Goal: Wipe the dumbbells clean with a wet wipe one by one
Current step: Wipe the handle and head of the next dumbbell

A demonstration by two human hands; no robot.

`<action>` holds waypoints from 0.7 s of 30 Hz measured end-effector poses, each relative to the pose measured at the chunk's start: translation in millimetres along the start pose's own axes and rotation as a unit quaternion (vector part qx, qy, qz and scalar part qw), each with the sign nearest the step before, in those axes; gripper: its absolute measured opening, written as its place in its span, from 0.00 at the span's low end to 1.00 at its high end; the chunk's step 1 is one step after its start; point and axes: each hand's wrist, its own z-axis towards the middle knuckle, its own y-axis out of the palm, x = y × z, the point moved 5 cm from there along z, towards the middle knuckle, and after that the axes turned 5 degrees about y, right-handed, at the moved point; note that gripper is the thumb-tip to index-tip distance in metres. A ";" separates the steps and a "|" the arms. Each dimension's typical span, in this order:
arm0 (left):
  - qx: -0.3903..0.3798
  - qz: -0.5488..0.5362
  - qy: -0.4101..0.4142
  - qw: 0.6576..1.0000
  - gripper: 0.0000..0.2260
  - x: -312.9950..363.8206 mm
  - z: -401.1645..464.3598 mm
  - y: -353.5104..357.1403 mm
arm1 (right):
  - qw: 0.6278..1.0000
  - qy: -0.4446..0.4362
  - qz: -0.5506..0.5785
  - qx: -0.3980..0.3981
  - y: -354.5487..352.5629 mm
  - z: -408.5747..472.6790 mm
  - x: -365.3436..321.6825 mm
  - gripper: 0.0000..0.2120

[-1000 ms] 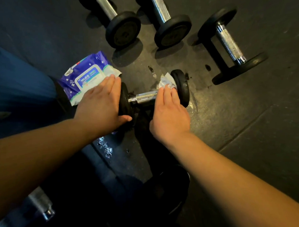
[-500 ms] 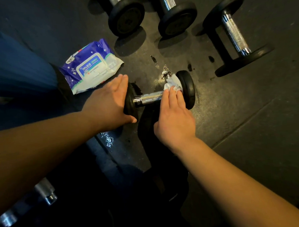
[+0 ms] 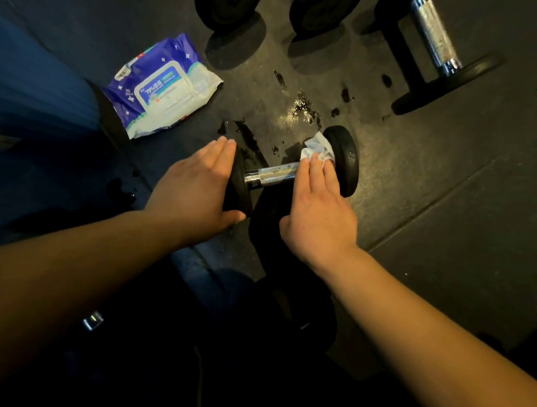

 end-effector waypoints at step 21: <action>0.055 -0.055 -0.010 0.997 0.31 -23.9 27.0 -38.8 | 0.998 -0.032 0.032 0.048 -1.4 28.9 -14.8 0.44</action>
